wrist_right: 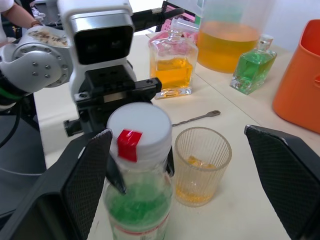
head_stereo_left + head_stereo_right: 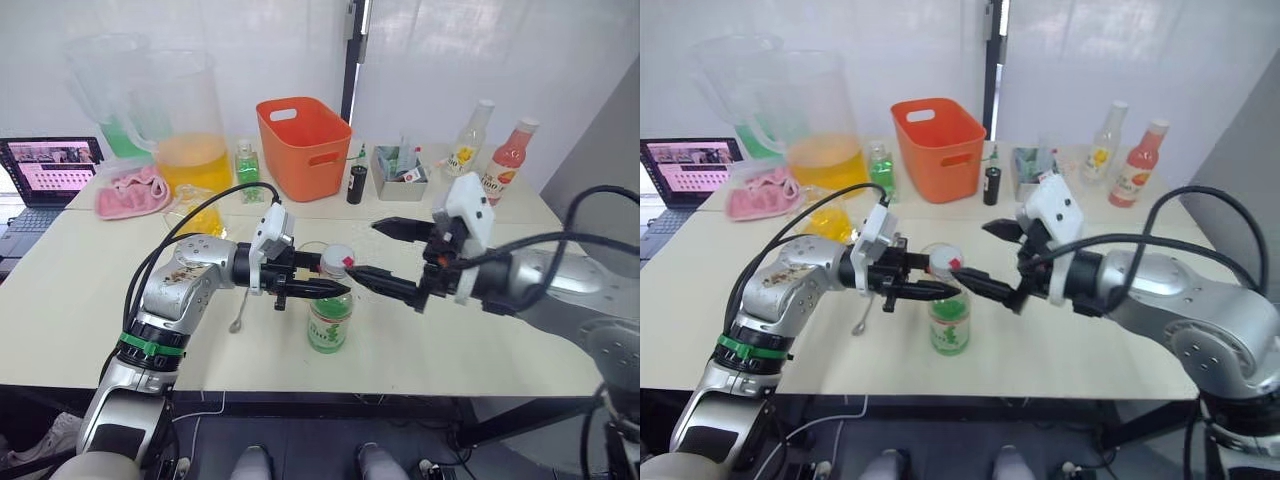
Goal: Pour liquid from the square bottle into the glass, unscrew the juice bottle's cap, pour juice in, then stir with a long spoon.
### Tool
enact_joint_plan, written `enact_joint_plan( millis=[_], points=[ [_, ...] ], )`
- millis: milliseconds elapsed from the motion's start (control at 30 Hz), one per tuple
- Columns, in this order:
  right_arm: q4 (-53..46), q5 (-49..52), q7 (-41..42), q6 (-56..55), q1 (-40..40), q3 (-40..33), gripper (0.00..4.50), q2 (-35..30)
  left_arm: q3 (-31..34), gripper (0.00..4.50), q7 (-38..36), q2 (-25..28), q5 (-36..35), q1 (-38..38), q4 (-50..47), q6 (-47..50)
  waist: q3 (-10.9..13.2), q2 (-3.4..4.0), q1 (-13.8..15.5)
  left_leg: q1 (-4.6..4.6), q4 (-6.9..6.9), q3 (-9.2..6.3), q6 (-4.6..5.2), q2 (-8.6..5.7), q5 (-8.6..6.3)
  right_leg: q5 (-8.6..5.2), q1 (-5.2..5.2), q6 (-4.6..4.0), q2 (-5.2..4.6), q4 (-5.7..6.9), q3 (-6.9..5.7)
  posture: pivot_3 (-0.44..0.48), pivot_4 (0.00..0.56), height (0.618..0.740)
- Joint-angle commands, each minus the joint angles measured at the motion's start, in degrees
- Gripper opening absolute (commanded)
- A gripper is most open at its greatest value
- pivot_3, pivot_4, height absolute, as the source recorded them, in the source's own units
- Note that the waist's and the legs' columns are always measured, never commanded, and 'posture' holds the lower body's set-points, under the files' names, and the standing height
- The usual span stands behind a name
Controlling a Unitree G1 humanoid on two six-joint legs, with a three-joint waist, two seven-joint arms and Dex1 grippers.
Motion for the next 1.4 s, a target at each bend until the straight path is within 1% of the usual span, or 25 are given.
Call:
enact_joint_plan(
  millis=[33, 200, 300, 333, 367, 400, 533, 600, 667, 767, 800, 867, 967, 1000, 1067, 1200, 1267, 1333, 1400],
  points=[
    [-0.4, -0.8, -0.9, 1.3, -1.0, 0.4, 4.50, 1.8, -1.1, 1.45, 0.0, 0.3, 1.5, 0.7, -0.6, -0.5, 0.0, 0.00, 0.0, 0.00, 0.00, -0.01, 0.00, 0.00, 0.00, 0.00, 0.02, 0.00, 0.00, 0.00, -0.01, 0.000, 0.150, 0.722],
    [-0.6, -1.3, -2.8, 2.7, -2.2, 1.7, 4.50, 5.9, -1.2, 1.45, 0.2, 0.4, 1.4, 1.0, -0.7, -1.0, 0.0, 0.00, 0.0, 0.00, 0.03, -0.02, 0.00, 0.00, 0.00, 0.00, 0.03, 0.00, 0.00, 0.00, -0.01, 0.000, 0.150, 0.722],
    [-0.8, -1.6, -3.5, 3.8, -2.3, 1.7, 4.50, 7.3, -1.3, 1.45, 0.4, 0.4, 1.4, 1.2, -0.8, -1.2, 0.0, 0.00, 0.0, 0.00, 0.03, -0.03, 0.00, 0.00, 0.00, 0.00, 0.03, 0.00, 0.00, 0.01, -0.02, 0.000, 0.150, 0.722],
    [-0.9, -1.3, -4.0, 4.2, -2.2, 1.4, 4.24, 7.7, -1.3, 1.45, 0.4, 0.4, 1.4, 1.3, -1.0, -1.2, 0.0, 0.00, 0.0, 0.00, 0.03, -0.02, 0.00, 0.00, 0.00, 0.00, 0.03, 0.00, 0.00, 0.01, -0.02, 0.000, 0.150, 0.722],
    [-0.9, -1.2, -4.2, 4.5, -2.2, 1.3, 3.87, 8.0, -1.3, 1.45, 0.4, 0.4, 1.4, 1.4, -1.1, -1.1, 0.0, 0.00, 0.0, -0.01, 0.03, -0.03, 0.00, 0.00, 0.00, 0.00, 0.04, 0.00, 0.00, 0.01, -0.02, 0.000, 0.150, 0.722],
    [-0.9, -1.2, -4.3, 4.7, -2.2, 1.2, 3.72, 8.2, -1.3, 1.45, 0.5, 0.5, 1.3, 1.5, -1.3, -1.1, 0.0, 0.01, 0.0, -0.01, 0.03, -0.03, 0.00, 0.00, 0.00, 0.00, 0.04, 0.00, 0.00, 0.01, -0.02, 0.000, 0.150, 0.722],
    [-0.7, -1.6, -3.3, 5.3, -2.5, 1.6, 2.33, 8.7, -1.2, 1.45, 0.4, 0.7, 1.4, 1.7, -1.1, -1.3, 0.0, 0.01, 0.0, 0.00, 0.03, -0.03, 0.00, 0.00, 0.00, 0.00, 0.04, 0.00, 0.00, 0.01, -0.02, 0.000, 0.150, 0.722],
    [-0.7, -1.9, -2.2, 5.0, -2.7, 1.9, 1.73, 8.9, -1.2, 1.45, 0.5, 0.8, 1.4, 1.8, -1.3, -1.3, 0.0, 0.01, 0.0, 0.00, 0.03, -0.03, 0.00, 0.00, 0.00, 0.00, 0.05, 0.00, 0.00, 0.01, -0.02, 0.000, 0.150, 0.722],
    [-0.8, -2.1, -1.0, 4.7, -2.8, 2.0, 1.72, 9.0, -1.1, 1.45, 0.6, 0.9, 1.3, 2.1, -1.9, -1.1, 0.0, 0.01, 0.0, 0.00, 0.03, -0.03, 0.00, 0.00, 0.00, 0.00, 0.04, 0.00, 0.00, 0.01, -0.03, 0.000, 0.150, 0.722],
    [-0.4, -3.0, 4.6, 3.3, -3.5, 3.2, 1.72, 8.6, -0.7, 1.44, 0.8, 1.5, 0.6, 2.7, -3.8, -0.3, 0.0, 0.01, 0.0, 0.00, 0.03, -0.03, 0.00, 0.00, 0.00, 0.00, 0.04, 0.00, 0.00, 0.01, -0.03, 0.000, 0.150, 0.722],
    [0.4, -3.9, 8.1, 2.7, -4.2, 3.9, 1.72, 7.9, -0.4, 1.44, 0.9, 2.0, 0.4, 3.0, -4.6, 0.0, 0.0, 0.01, -0.1, 0.01, 0.02, -0.04, 0.00, 0.00, 0.00, 0.00, 0.04, 0.00, 0.01, 0.01, -0.03, 0.000, 0.150, 0.722],
    [1.3, -5.3, 12.3, 1.8, -4.8, 4.7, 1.72, 7.1, 0.0, 1.44, 1.1, 2.6, 0.1, 3.3, -5.4, 0.4, 0.0, 0.01, -0.1, 0.01, 0.01, -0.03, 0.00, 0.01, 0.00, 0.00, 0.02, 0.00, 0.01, 0.01, -0.03, 0.000, 0.150, 0.722],
    [5.5, -8.4, 22.0, -1.6, -6.4, 6.4, 1.72, 5.7, 0.8, 1.44, 1.9, 3.6, -0.6, 4.3, -7.4, 1.2, 0.0, 0.02, -0.3, 0.02, 0.00, -0.03, 0.00, 0.02, 0.00, 0.00, 0.00, 0.00, 0.02, 0.02, -0.04, 0.000, 0.150, 0.722],
    [9.5, -11.2, 29.5, -4.9, -7.4, 8.4, 1.72, 4.5, 0.8, 1.44, 2.0, 4.0, -0.9, 5.0, -8.5, 1.5, 0.0, 0.01, -0.4, 0.02, -0.01, -0.03, 0.00, 0.02, 0.00, 0.00, 0.01, 0.00, 0.02, 0.02, -0.03, 0.000, 0.150, 0.722],
    [15.6, -15.6, 39.9, -9.9, -9.3, 11.3, 1.72, 3.0, 0.5, 1.44, 2.1, 4.3, -0.9, 4.9, -9.1, 1.9, 0.0, 0.02, -0.6, 0.02, -0.02, -0.02, 0.00, 0.02, 0.00, -0.01, 0.01, 0.00, 0.02, 0.01, -0.04, 0.000, 0.150, 0.722],
    [24.9, -18.1, 58.2, -15.4, -15.0, 14.8, 1.72, 4.1, 0.9, 1.44, 3.2, 4.9, -1.8, 6.2, -12.4, 3.2, 0.0, 0.02, -1.0, 0.02, -0.05, -0.03, 0.00, 0.02, 0.00, -0.03, 0.02, 0.04, 0.03, 0.01, -0.05, 0.000, 0.150, 0.722],
    [27.9, -19.4, 63.7, -17.4, -17.3, 15.9, 1.72, 5.4, 1.0, 1.42, 3.8, 5.2, -2.2, 6.9, -14.0, 3.8, 0.0, 0.03, -1.4, 0.01, -0.07, -0.03, 0.00, 0.02, 0.00, -0.06, -0.01, 0.05, 0.04, 0.02, -0.05, 0.000, 0.150, 0.722],
    [29.6, -20.9, 66.4, -18.7, -18.4, 16.2, 1.72, 6.3, 1.1, 1.41, 4.2, 5.4, -2.6, 7.2, -14.7, 4.1, 0.0, 0.03, -1.3, 0.00, -0.09, -0.05, 0.01, 0.02, -0.01, -0.14, -0.03, 0.08, 0.05, 0.13, -0.05, 0.000, 0.150, 0.722],
    [33.4, -23.8, 69.9, -22.1, -20.7, 17.4, 1.72, 8.3, 1.4, 1.41, 5.2, 5.8, -3.0, 8.0, -16.0, 4.8, 0.0, 0.03, -1.3, -0.02, -0.10, -0.09, 0.01, 0.01, -0.01, -0.17, -0.06, 0.07, 0.06, 0.17, -0.09, 0.000, 0.150, 0.722]
  ],
)
